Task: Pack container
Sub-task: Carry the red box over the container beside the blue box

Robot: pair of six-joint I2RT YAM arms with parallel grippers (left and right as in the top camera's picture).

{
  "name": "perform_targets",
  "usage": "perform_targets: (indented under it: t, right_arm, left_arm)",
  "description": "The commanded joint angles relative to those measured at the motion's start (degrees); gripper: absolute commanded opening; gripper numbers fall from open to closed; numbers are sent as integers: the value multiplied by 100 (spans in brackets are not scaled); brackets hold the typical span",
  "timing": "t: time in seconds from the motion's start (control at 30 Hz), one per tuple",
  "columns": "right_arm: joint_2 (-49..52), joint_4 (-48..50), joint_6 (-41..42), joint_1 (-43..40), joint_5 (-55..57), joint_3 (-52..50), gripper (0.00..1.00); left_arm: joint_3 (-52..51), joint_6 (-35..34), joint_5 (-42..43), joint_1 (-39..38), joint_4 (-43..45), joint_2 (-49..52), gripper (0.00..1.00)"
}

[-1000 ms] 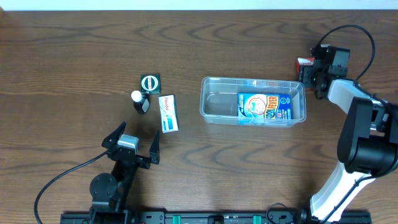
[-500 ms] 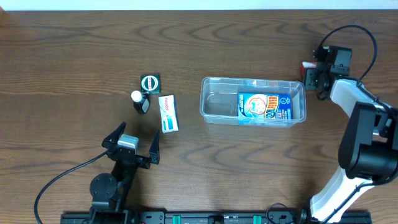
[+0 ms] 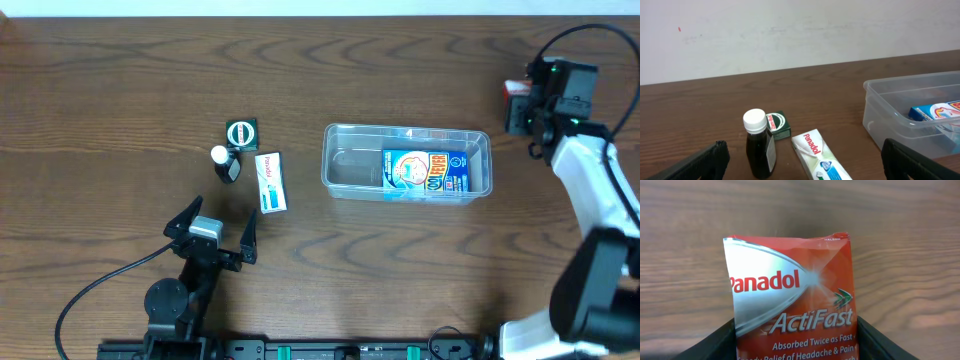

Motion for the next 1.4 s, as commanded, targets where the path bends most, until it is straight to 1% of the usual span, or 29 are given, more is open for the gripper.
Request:
perform_targets:
  t: [0.0, 0.1, 0.27, 0.37, 0.5, 0.6, 0.7, 0.87, 0.97, 1.03, 1.2, 1.37]
  right_arm:
    - [-621, -190, 361, 105, 39, 4, 60]
    - [-1130, -590, 911, 232, -160, 4, 61]
    - [-1821, -1300, 1705, 562, -861, 4, 54]
    - [-2039, -1661, 2031, 905, -1056, 4, 51]
    - [-2068, -1923, 2389, 1486, -1071, 4, 51]
    - [-2031, -2015, 2638, 1965, -1069, 4, 54]
    - [-1991, -2011, 2684, 2424, -1051, 4, 54]
    - [-1823, -2033, 3023, 3112, -920, 2, 54]
    - [-1600, -2031, 3034, 3519, -664, 2, 54]
    - [-1394, -2013, 3211, 3764, -343, 2, 55]
    - [-820, -1735, 3407, 4175, -181, 2, 56]
    - [-321, -1620, 3755, 4367, -13, 2, 55]
  left_arm:
    - [-87, 39, 98, 44, -214, -39, 98]
    - [-87, 39, 98, 44, -212, -39, 98]
    - [-87, 39, 98, 44, -212, -39, 98]
    - [-87, 39, 98, 44, -214, -39, 98]
    - [-87, 39, 98, 44, -212, -39, 98]
    - [-87, 39, 98, 44, -214, -39, 98]
    - [-87, 39, 98, 44, -212, -39, 98]
    - [-87, 39, 98, 44, -212, -39, 98]
    - [-87, 39, 98, 44, -214, -39, 98]
    - [-87, 39, 98, 44, -214, -39, 98]
    - [-87, 39, 98, 44, -212, -39, 98]
    - [-87, 39, 98, 44, -214, -39, 98]
